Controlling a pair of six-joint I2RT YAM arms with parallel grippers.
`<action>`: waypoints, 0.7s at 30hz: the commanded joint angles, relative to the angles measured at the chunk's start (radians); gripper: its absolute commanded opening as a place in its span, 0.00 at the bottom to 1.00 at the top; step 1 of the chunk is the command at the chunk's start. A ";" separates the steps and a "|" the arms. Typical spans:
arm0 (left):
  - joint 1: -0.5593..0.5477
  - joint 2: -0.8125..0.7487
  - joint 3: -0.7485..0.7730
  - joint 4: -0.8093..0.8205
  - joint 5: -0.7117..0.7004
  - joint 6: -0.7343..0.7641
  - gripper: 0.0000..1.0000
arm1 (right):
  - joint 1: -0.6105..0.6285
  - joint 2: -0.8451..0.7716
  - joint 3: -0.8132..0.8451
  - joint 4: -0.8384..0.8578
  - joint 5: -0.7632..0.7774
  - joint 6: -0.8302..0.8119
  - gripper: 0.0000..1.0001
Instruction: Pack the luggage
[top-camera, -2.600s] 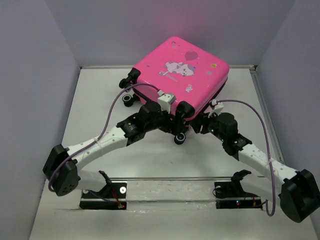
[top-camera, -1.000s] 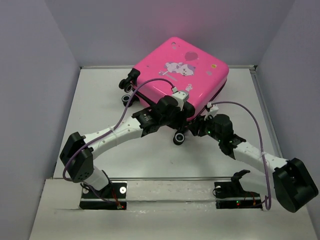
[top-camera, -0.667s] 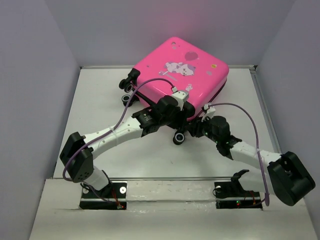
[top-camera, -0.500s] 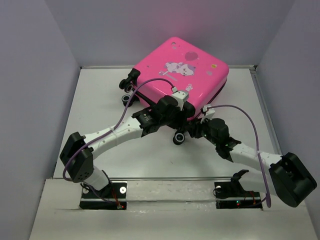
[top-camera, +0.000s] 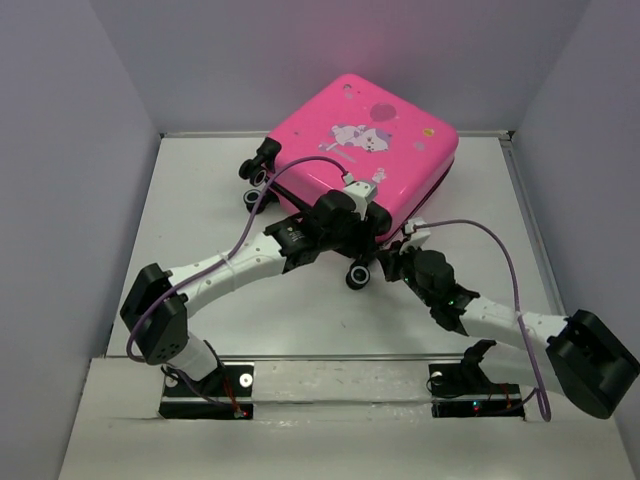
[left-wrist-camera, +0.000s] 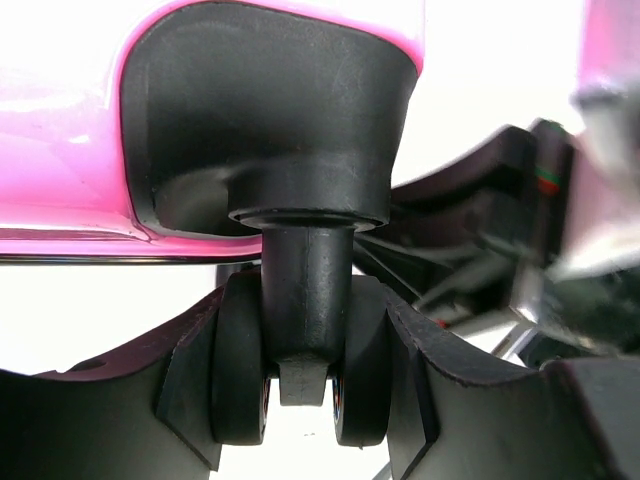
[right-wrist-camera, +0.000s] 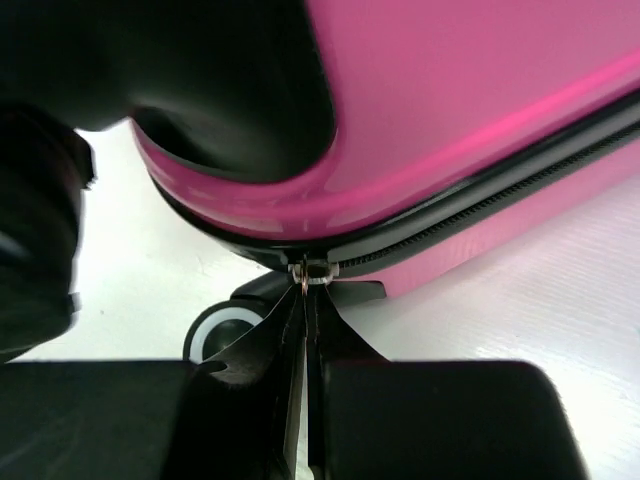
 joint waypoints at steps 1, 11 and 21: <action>0.000 0.000 0.102 0.183 0.090 -0.058 0.06 | 0.103 -0.121 -0.075 0.203 0.158 0.052 0.07; -0.043 0.297 0.529 0.230 0.160 -0.214 0.06 | 0.234 -0.070 -0.129 0.376 0.273 0.058 0.07; -0.123 0.438 0.810 0.213 0.237 -0.256 0.86 | 0.303 0.237 -0.093 0.787 0.520 0.029 0.07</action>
